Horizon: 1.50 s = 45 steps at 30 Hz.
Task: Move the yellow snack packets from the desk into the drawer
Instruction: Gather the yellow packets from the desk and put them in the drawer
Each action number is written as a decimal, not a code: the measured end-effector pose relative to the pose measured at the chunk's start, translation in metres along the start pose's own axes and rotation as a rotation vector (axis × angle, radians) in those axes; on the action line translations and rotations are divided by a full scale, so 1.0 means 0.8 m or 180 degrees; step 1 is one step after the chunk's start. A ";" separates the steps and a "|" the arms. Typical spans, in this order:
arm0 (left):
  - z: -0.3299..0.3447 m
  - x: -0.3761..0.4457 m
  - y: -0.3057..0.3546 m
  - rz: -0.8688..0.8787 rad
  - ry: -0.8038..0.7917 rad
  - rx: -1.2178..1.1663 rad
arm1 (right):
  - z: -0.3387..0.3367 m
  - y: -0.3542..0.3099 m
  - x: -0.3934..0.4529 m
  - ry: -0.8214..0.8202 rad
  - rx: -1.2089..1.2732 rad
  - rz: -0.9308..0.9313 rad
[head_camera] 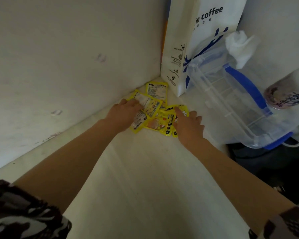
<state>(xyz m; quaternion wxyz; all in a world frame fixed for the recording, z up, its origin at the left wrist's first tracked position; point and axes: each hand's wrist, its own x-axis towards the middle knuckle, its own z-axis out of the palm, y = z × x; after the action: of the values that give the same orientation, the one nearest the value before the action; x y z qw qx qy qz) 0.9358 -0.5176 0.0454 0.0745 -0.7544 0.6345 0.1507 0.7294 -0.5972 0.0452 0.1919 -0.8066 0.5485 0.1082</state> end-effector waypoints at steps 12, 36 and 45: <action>0.023 -0.088 -0.013 -0.0542 -0.0065 -0.0265 | 0.004 0.024 -0.059 -0.0094 0.1183 0.0331; -0.002 0.055 0.004 0.0220 -0.0093 -0.0795 | 0.014 -0.055 -0.036 -0.0507 0.0558 -0.0056; 0.011 0.011 -0.001 -0.0251 0.0233 -0.0625 | 0.027 -0.047 -0.049 -0.0503 0.0750 0.0022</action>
<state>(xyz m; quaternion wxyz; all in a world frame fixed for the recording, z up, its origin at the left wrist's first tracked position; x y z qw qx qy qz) 0.9366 -0.5232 0.0338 -0.0172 -0.7875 0.5888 0.1815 0.7502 -0.5427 0.0484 0.3275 -0.7656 0.5432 0.1069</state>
